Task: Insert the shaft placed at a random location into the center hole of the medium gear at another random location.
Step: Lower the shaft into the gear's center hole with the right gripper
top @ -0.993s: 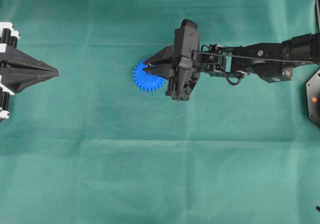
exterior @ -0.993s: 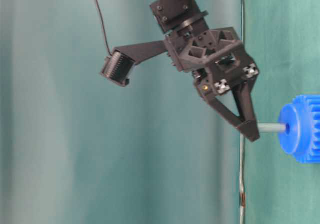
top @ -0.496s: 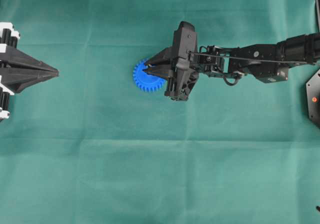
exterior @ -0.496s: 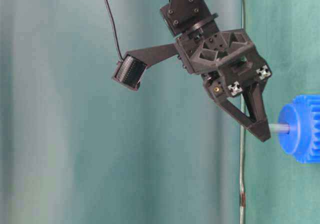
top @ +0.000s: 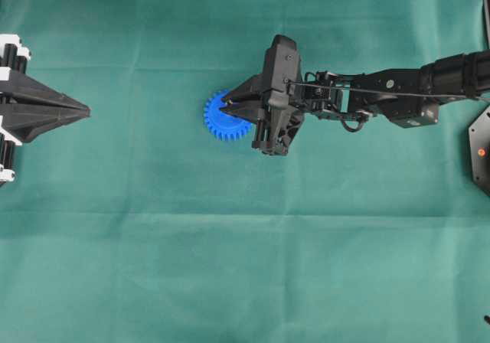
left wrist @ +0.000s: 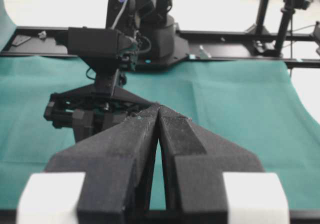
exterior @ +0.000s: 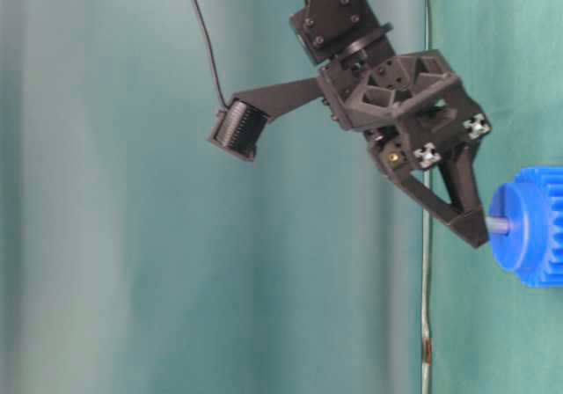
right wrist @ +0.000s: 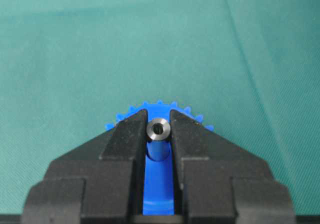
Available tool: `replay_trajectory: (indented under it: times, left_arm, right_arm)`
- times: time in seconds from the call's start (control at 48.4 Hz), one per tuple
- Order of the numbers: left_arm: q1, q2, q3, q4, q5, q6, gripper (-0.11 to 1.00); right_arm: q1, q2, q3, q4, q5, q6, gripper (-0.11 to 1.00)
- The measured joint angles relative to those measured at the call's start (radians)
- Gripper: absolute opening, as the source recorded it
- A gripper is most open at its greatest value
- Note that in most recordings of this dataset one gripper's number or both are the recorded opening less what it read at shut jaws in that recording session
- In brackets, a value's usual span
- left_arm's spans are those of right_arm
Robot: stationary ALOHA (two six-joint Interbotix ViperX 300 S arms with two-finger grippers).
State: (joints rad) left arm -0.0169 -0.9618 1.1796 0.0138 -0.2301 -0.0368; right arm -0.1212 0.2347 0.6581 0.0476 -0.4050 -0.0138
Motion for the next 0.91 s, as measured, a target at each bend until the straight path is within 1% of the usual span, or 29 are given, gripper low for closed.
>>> replay_trajectory:
  times: [0.31, 0.91]
  left_arm:
    - [0.0, 0.0, 0.0, 0.0, 0.0, 0.0, 0.0]
    - [0.0, 0.002, 0.002, 0.0, 0.005, 0.0, 0.0]
  right_arm:
    - [0.0, 0.028, -0.008, 0.0, 0.0, 0.0, 0.14]
    - [0.002, 0.028, -0.009, -0.002, 0.0, 0.0, 0.14]
